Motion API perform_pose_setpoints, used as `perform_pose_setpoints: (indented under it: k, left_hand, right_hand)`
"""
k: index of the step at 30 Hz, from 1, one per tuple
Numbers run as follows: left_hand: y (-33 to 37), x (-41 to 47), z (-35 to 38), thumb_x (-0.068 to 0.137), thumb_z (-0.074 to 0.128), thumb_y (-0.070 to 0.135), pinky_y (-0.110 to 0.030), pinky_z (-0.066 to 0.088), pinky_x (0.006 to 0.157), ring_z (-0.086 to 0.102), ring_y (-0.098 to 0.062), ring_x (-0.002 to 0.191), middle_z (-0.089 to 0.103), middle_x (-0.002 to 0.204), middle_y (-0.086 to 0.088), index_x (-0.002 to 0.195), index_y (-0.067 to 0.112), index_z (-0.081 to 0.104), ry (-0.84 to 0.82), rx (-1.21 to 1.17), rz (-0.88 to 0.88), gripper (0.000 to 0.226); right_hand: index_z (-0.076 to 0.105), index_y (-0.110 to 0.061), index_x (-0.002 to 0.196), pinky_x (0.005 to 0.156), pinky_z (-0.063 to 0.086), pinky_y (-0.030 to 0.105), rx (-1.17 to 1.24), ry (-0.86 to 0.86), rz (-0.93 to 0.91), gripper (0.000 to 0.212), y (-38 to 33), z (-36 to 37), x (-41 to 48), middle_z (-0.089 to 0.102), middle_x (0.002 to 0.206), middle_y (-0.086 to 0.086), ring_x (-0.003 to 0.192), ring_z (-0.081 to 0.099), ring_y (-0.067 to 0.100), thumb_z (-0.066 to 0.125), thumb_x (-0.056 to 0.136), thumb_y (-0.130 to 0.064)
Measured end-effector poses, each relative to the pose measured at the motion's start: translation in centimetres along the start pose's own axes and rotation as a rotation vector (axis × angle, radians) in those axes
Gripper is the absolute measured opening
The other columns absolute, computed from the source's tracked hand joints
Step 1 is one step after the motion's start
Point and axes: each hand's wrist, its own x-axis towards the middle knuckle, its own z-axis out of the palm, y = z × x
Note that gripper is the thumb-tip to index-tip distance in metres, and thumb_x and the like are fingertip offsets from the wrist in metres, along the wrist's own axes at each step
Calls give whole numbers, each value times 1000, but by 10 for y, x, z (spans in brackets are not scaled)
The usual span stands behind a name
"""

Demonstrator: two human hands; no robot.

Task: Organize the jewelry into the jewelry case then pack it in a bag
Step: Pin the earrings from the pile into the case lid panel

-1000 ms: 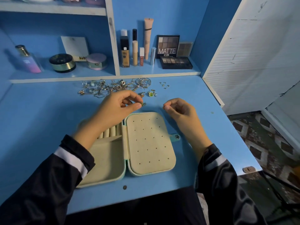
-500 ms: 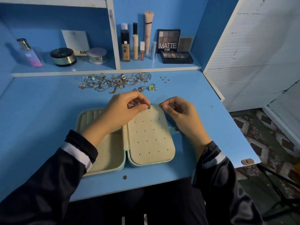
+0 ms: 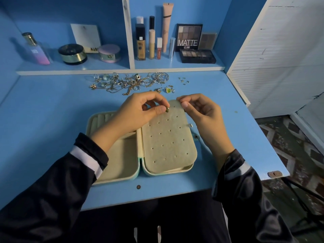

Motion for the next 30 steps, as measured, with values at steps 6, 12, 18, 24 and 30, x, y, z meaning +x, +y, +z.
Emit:
perform_pose_setpoints:
  k: [6, 12, 18, 24, 30]
  left_hand:
    - [3, 2, 2, 89, 69, 15, -11, 47, 76, 61, -4, 86, 69, 91, 17, 90, 34, 69, 9, 1, 8, 19]
    - [2, 4, 3, 89, 70, 14, -16, 48, 77, 60, -2, 85, 69, 93, 15, 89, 36, 69, 15, -9, 27, 22]
    - [0, 5, 4, 89, 70, 15, -27, 50, 79, 59, -3, 83, 70, 96, 14, 91, 37, 69, 44, -11, 39, 22]
    - [0, 6, 8, 89, 71, 19, -35, 50, 77, 62, -14, 86, 71, 99, 6, 94, 35, 70, 98, 1, 62, 17]
    - [-3, 7, 11, 89, 71, 22, -32, 52, 75, 61, -5, 86, 66, 98, 10, 97, 26, 71, 166, 59, 109, 9]
  right_hand:
    - [65, -4, 92, 92, 52, 29, 21, -9, -24, 6, 0, 2, 2, 71, 101, 9, 99, 66, 18, 61, 91, -1]
    - [66, -5, 92, 91, 52, 30, 26, -14, -35, 6, 0, 2, 3, 71, 100, 8, 99, 67, 19, 61, 91, -1]
    - [65, -4, 93, 90, 52, 28, 36, -21, -40, 7, -1, 3, 4, 71, 99, 8, 98, 67, 18, 60, 91, 1]
    - [65, -1, 95, 88, 52, 27, 26, -13, -39, 6, -1, 3, 4, 71, 101, 12, 98, 67, 19, 61, 91, 0]
    - [65, 2, 97, 86, 52, 25, 48, -14, -35, 8, -3, 3, 3, 70, 104, 16, 98, 68, 21, 60, 91, 1]
